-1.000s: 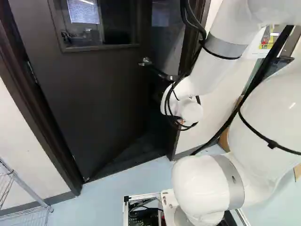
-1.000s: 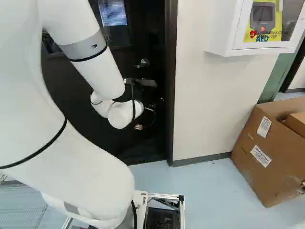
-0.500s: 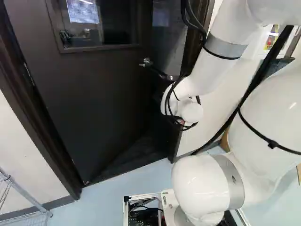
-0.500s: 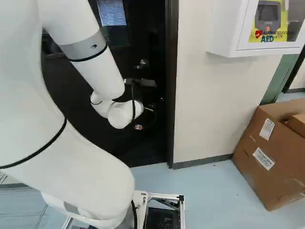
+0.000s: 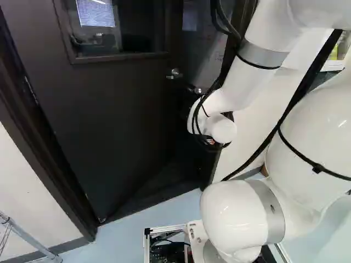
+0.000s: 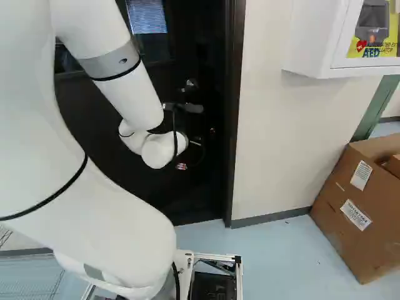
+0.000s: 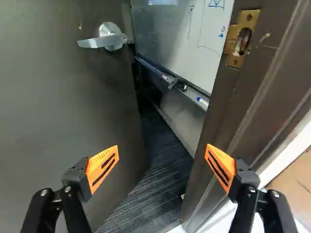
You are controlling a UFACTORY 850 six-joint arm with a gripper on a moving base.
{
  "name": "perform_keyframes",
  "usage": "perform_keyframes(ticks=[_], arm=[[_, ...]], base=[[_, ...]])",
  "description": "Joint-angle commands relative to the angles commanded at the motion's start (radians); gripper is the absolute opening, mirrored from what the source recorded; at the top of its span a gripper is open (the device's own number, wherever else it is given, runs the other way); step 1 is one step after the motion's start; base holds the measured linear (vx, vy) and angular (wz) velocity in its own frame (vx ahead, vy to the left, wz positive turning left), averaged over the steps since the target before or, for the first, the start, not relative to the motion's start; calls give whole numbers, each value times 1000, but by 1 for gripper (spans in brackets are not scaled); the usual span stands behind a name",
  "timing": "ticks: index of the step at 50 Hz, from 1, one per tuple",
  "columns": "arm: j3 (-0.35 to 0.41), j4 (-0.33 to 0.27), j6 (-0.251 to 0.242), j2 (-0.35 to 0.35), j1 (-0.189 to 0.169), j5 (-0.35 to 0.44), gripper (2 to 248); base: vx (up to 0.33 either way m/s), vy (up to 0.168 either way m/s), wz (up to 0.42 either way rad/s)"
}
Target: Open the door and move inside
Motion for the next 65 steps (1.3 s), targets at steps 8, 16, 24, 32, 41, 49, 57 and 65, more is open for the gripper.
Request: perform_keyframes(ticks=[8, 16, 24, 32, 41, 49, 57, 65], arm=[[0, 0, 0, 0, 0, 0, 247], [0, 0, 0, 0, 0, 0, 247], [0, 0, 0, 0, 0, 0, 247], [0, 0, 0, 0, 0, 0, 247], [0, 0, 0, 0, 0, 0, 247], [0, 0, 0, 0, 0, 0, 247], [0, 0, 0, 0, 0, 0, 247], [0, 0, 0, 0, 0, 0, 247]], base=[[111, 78, -21], [106, 87, -16], [97, 96, -16], [90, 103, -15], [83, 114, -11], [83, 113, -95], [88, 98, -248], [83, 89, -263]])
